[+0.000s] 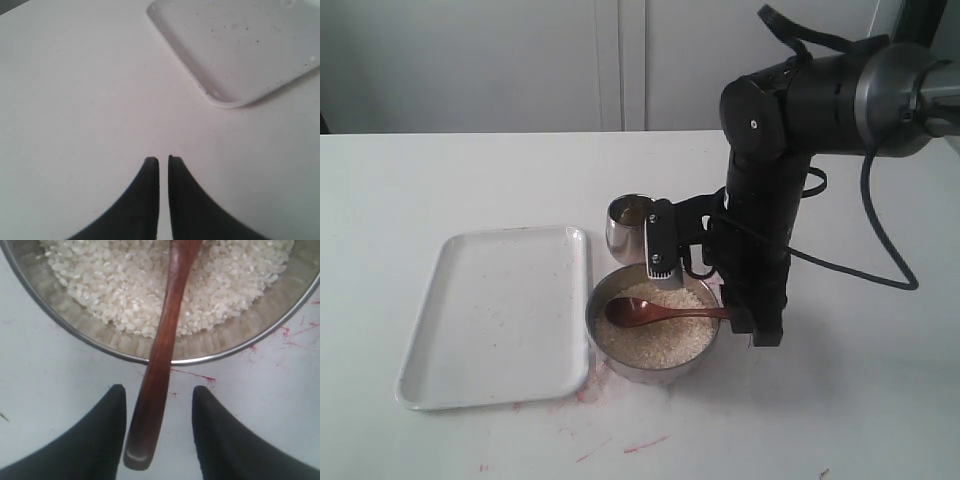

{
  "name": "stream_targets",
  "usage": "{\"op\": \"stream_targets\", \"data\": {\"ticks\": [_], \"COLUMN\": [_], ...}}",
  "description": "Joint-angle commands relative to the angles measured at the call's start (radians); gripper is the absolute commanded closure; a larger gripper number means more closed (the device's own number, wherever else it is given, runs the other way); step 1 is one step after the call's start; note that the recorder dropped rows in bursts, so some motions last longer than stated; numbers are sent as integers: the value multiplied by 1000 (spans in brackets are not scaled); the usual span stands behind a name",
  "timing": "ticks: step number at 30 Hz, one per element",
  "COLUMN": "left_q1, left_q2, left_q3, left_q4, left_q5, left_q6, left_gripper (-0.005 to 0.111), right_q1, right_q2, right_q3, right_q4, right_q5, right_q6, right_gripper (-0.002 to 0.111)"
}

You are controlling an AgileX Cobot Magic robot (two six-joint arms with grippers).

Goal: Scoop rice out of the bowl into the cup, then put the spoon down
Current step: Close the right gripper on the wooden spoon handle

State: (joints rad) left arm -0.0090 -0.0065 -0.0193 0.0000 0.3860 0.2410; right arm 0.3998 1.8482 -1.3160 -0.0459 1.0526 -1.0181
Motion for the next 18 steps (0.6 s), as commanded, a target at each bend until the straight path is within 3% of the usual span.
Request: {"op": "stream_targets", "data": {"ticks": [1,18], "left_q1": [-4,-4], "left_q2": [7,7], "left_q3": [9,9], "left_q4": [0,0], "left_q5": [41,41], "left_q6": [-6,-6], "left_gripper": [92,92], "right_q1": [1,1], "right_q2": [3,11], "right_q3": [2,2], "right_q4": [31,46], "right_q5": [-4,-9], "right_q6": [10,10], "right_gripper": [68,73]}}
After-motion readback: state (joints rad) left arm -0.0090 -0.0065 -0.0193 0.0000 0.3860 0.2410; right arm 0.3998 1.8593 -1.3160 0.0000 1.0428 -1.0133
